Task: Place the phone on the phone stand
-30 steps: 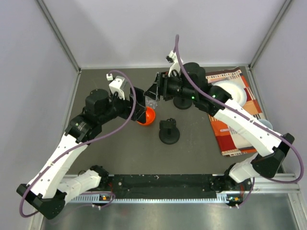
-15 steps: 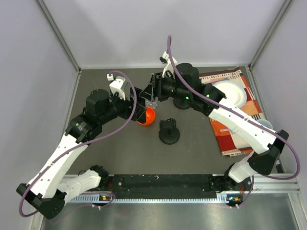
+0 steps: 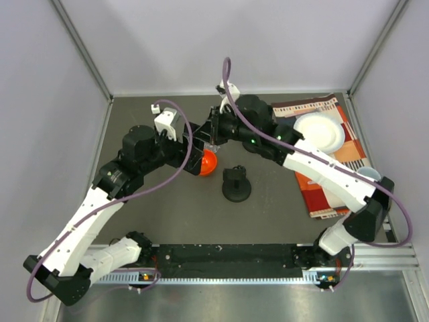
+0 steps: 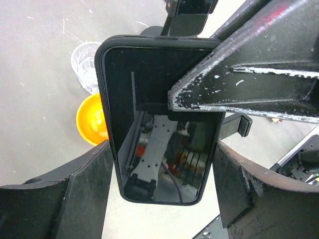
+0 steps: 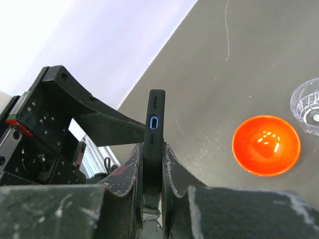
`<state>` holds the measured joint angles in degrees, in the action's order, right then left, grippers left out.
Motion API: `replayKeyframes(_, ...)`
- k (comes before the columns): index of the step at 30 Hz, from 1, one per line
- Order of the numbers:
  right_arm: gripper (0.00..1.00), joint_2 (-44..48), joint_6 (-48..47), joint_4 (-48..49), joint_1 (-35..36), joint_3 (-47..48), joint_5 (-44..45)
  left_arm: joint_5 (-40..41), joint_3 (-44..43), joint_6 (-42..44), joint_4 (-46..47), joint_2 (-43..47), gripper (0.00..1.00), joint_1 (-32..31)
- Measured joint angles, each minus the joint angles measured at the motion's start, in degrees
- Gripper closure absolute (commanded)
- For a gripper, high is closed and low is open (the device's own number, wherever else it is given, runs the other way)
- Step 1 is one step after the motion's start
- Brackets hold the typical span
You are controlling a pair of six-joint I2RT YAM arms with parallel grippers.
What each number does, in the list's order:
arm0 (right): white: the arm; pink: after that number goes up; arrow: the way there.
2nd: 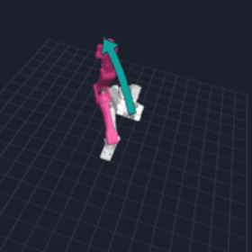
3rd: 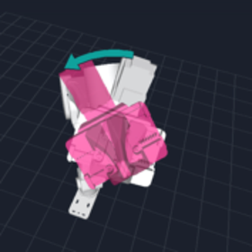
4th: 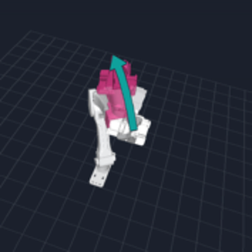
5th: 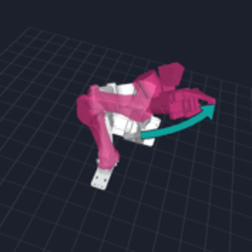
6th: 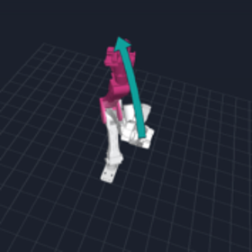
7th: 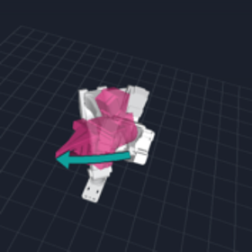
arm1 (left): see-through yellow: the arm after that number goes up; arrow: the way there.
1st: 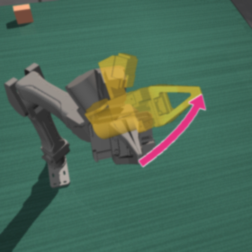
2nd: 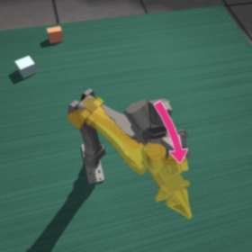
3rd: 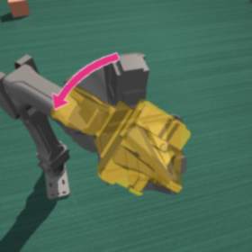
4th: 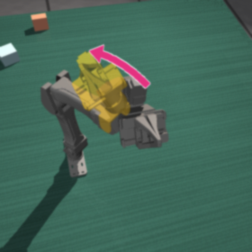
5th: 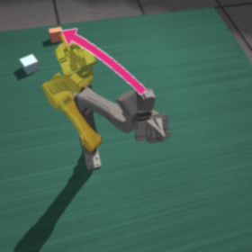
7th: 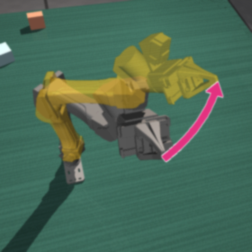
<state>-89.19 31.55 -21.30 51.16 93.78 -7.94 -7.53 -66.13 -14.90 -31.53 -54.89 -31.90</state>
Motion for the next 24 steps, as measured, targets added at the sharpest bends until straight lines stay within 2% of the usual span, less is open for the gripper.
replayKeyframes(1,1.0,1.1,0.5,2.4,0.0,-2.3,0.2,0.0,0.0,0.0,-0.2,0.0,0.54,0.0)
replayKeyframes(3,1.0,6.1,1.8,11.6,0.0,-12.0,0.8,-0.7,0.0,0.3,-0.6,0.0,0.37,-0.4)
replayKeyframes(4,1.0,8.8,2.7,15.1,-0.2,-16.3,1.0,-2.0,0.1,0.2,-0.7,0.0,0.08,-0.9)
replayKeyframes(5,1.0,11.6,3.3,18.5,-0.5,-20.5,1.3,-3.5,0.2,-0.1,-0.3,0.1,0.04,-1.3)
replayKeyframes(8,1.0,18.7,4.0,25.1,-1.8,-28.6,1.0,-7.8,1.0,-5.2,5.4,2.3,0.02,-1.1)
replayKeyframes(13,1.0,27.3,5.2,32.8,-6.2,-33.6,1.1,-15.2,0.7,-15.4,18.3,5.9,0.02,-0.4)
replayKeyframes(16,1.0,34.7,6.3,36.6,-9.4,-38.1,2.9,-18.9,1.2,-21.9,26.9,5.9,0.06,-0.4)
replayKeyframes(18,1.0,40.1,6.7,40.1,-10.4,-41.7,5.2,-21.0,3.1,-27.3,34.1,5.1,0.07,-0.4)
replayKeyframes(21,1.0,46.8,7.0,44.9,-10.4,-45.9,7.3,-23.9,5.9,-34.1,43.7,1.8,0.02,-1.3)
replayKeyframes(24,1.0,51.6,7.1,48.1,-10.4,-47.9,10.3,-23.4,6.2,-37.5,50.4,-3.9,0.02,-6.1)
